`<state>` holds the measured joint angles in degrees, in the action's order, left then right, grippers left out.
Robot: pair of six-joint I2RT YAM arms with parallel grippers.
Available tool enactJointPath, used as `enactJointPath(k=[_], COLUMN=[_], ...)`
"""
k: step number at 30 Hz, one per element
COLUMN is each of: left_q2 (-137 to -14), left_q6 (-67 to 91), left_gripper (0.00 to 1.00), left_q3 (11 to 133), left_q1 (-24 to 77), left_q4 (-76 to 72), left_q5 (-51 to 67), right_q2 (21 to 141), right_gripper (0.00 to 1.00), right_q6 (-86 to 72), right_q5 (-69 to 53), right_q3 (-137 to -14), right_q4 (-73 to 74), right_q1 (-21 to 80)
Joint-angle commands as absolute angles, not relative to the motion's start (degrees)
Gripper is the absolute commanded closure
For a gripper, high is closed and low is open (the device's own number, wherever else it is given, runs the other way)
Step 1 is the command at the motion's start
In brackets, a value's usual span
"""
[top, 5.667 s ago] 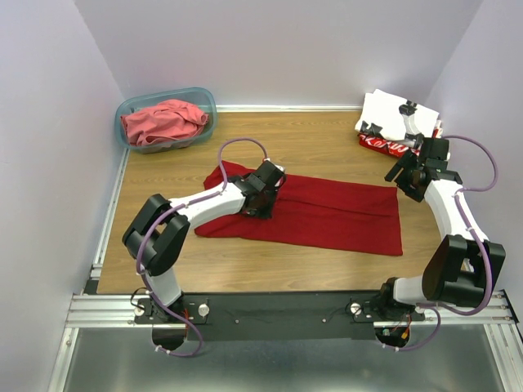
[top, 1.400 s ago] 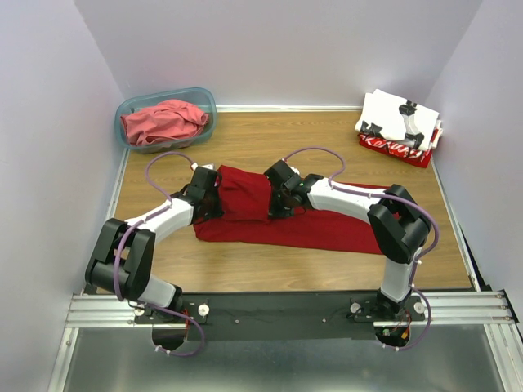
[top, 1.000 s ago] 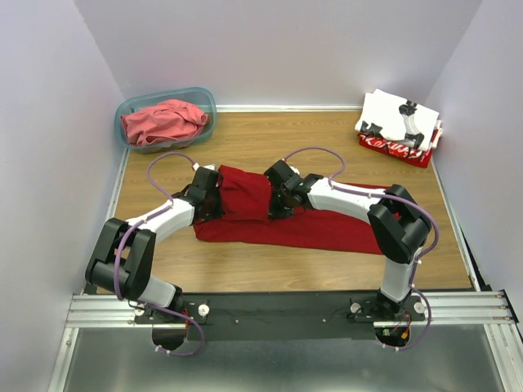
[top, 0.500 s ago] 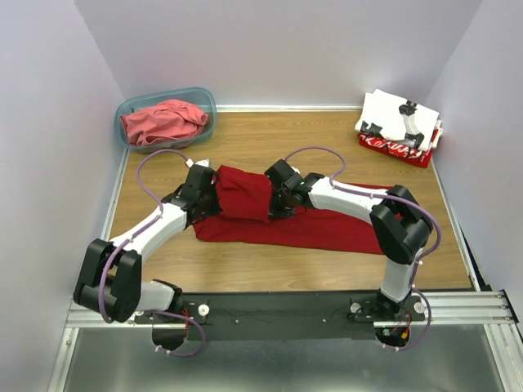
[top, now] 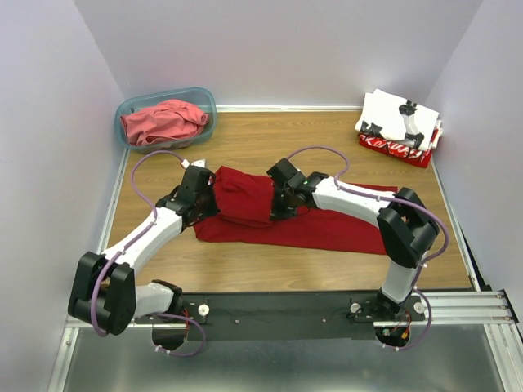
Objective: Fold and stack the t-shirts
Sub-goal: Fold the tshirt
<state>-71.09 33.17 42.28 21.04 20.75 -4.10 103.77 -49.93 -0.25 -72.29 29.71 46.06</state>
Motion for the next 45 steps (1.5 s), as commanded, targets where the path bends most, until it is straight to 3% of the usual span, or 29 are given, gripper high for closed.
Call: enactJointPath(k=[1, 4, 5, 6, 7, 9, 10, 12, 17, 23, 32, 45], left_q2=[-69.17, -68.47, -67.94, -67.68, -67.33, -66.28, -65.92, -64.96, -66.0, -73.82, -93.31, -107.74], left_q6=[34.36, 34.63, 34.89, 34.98, 35.07, 34.98, 34.89, 34.54, 34.72, 37.0, 36.66, 31.12], left_gripper=[1.0, 1.0, 0.99, 0.96, 0.79, 0.53, 0.35, 0.25, 0.21, 0.18, 0.16, 0.16], left_q3=[40.35, 39.38, 39.64, 40.07, 40.43, 42.0, 42.71, 44.9, 50.0, 54.49, 58.26, 64.5], left_q1=[21.27, 21.27, 21.27, 21.27, 21.27, 21.27, 21.27, 21.27, 21.44, 26.62, 30.67, 30.67], left_q4=[22.24, 22.67, 23.11, 23.64, 24.34, 26.96, 27.85, 29.79, 30.24, 23.22, 13.54, 13.01], left_q5=[-4.57, -3.61, -2.91, -2.9, -3.07, -4.3, -4.83, -6.14, -6.68, -4.22, 3.26, 2.38], right_q2=[104.41, 105.64, 105.73, 105.56, 104.77, 103.8, 102.49, 101.08, 96.87, 89.66, 87.63, 92.99], right_gripper=[0.99, 0.85, 0.64, 0.55, 0.42, 0.33, 0.31, 0.26, 0.22, 0.2, 0.18, 0.2], right_q6=[-50.27, -49.75, -49.66, -49.57, -49.48, -49.22, -49.13, -48.61, -47.81, -42.55, -31.64, -32.78], right_q5=[-2.46, -2.37, -2.46, -2.37, -1.94, -0.97, -0.27, 1.48, 5.61, 7.9, 14.59, 9.85], right_q3=[-71.1, -71.02, -71.02, -71.1, -71.19, -71.28, -71.45, -71.54, -70.14, -62.94, -59.77, -50.73], right_q4=[31.99, 32.08, 32.17, 32.17, 32.25, 32.34, 32.6, 33.04, 35.24, 35.33, 30.94, 22.94], right_q1=[46.23, 46.23, 46.23, 46.32, 46.23, 46.23, 46.23, 46.14, 43.87, 30.87, 15.66, 12.83])
